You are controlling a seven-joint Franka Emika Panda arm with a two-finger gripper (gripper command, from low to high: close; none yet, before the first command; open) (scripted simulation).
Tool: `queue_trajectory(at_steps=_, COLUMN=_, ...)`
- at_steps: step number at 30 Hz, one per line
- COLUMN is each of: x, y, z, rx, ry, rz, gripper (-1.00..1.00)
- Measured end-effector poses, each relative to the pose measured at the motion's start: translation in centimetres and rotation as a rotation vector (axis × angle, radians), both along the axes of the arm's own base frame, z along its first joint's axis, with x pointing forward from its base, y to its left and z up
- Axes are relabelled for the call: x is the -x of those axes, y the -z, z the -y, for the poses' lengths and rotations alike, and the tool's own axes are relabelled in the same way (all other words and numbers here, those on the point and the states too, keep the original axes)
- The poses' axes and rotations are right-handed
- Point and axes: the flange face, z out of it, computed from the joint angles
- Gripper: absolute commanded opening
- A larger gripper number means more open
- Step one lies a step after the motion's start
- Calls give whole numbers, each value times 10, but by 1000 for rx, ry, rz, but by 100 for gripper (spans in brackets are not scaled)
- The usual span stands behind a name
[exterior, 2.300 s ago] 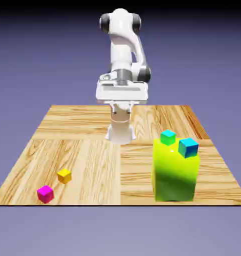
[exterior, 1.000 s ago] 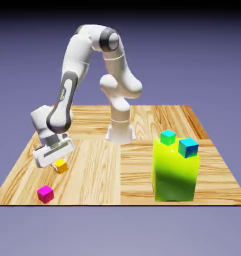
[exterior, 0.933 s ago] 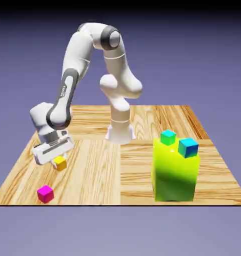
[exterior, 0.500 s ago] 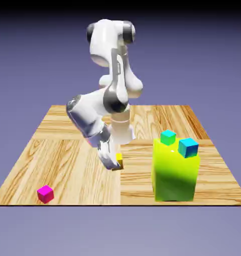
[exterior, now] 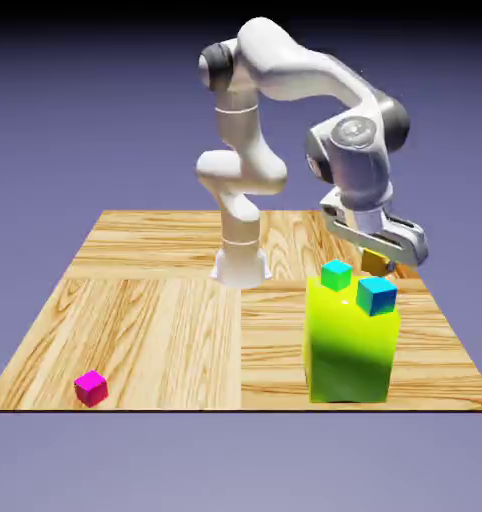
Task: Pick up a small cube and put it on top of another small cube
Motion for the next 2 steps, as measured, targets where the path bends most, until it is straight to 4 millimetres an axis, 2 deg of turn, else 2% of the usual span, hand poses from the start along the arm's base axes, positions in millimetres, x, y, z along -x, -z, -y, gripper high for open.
queue_trajectory(at_steps=1, x=0, y=0, z=0, rx=0, ry=0, rz=0, gripper=100)
queue_trajectory(at_steps=2, x=-4, y=-16, z=4, rx=0, ry=0, rz=0, gripper=100)
